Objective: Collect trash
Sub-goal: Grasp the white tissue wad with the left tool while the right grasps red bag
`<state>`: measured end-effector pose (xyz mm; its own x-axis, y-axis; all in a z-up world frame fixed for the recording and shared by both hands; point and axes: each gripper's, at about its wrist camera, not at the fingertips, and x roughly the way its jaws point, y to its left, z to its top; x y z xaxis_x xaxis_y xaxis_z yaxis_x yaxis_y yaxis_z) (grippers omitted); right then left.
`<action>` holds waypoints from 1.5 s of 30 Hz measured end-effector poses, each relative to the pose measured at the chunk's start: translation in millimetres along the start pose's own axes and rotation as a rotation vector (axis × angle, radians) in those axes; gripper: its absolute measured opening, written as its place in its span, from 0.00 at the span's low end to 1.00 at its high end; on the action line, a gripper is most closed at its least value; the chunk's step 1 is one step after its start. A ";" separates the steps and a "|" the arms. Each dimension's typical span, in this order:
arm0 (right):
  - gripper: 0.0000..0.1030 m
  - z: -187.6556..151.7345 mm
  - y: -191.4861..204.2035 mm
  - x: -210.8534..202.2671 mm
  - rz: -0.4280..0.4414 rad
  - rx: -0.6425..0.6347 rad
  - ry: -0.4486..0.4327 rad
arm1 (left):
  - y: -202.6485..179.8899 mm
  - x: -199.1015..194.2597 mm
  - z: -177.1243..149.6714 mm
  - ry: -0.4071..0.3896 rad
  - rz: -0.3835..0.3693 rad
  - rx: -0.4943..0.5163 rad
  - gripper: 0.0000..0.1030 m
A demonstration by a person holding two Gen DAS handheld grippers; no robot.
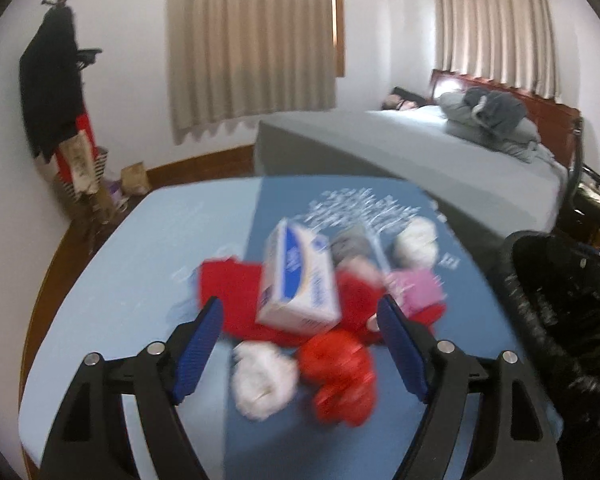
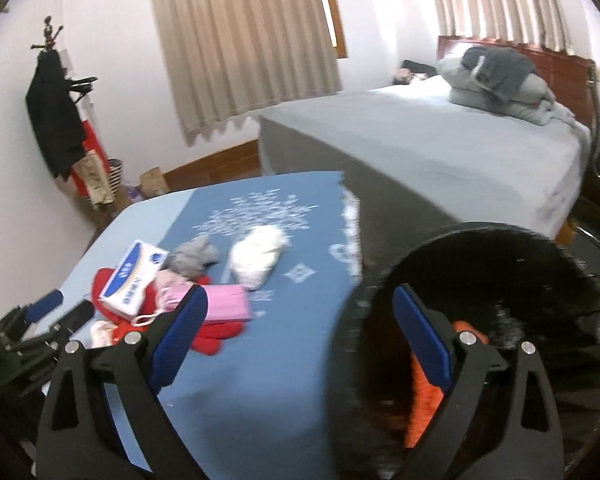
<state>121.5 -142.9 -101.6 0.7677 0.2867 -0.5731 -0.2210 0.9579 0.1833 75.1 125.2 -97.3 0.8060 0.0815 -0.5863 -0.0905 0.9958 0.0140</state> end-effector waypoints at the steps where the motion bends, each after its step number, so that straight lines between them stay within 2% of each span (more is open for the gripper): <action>1: 0.89 -1.6 7.9 3.1 0.013 -0.009 0.002 | 5.1 1.1 -3.8 0.007 0.007 -0.004 0.75; 5: 0.89 -7.3 29.4 10.2 0.037 -0.041 0.000 | 21.0 9.4 -14.8 0.032 0.025 -0.028 0.74; 9: 0.89 -13.8 40.2 18.1 0.045 -0.059 0.009 | 24.7 20.9 -26.3 0.072 0.029 -0.037 0.65; 17: 0.89 -24.1 48.3 28.0 0.052 -0.065 0.037 | 26.9 41.6 -38.8 0.153 -0.019 -0.070 0.55; 19: 0.88 -25.7 51.4 29.7 0.060 -0.068 0.043 | 25.5 44.0 -41.4 0.168 -0.032 -0.069 0.45; 24: 0.88 -31.3 65.5 32.8 0.086 -0.095 0.056 | 34.6 39.4 -41.9 0.152 -0.041 -0.091 0.32; 29: 0.84 -35.0 85.0 36.9 0.124 -0.129 0.070 | 51.3 26.1 -40.3 0.111 0.001 -0.101 0.32; 35: 0.81 -42.5 113.9 43.9 0.169 -0.169 0.089 | 72.2 23.9 -45.1 0.109 0.059 -0.113 0.32; 45: 0.69 -54.5 143.2 65.1 0.200 -0.188 0.156 | 93.9 22.5 -51.9 0.112 0.093 -0.124 0.32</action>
<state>107.1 13.7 -156.2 0.5994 0.4548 -0.6587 -0.4768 0.8638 0.1626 54.4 218.4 -151.2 0.7210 0.1613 -0.6739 -0.2391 0.9707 -0.0235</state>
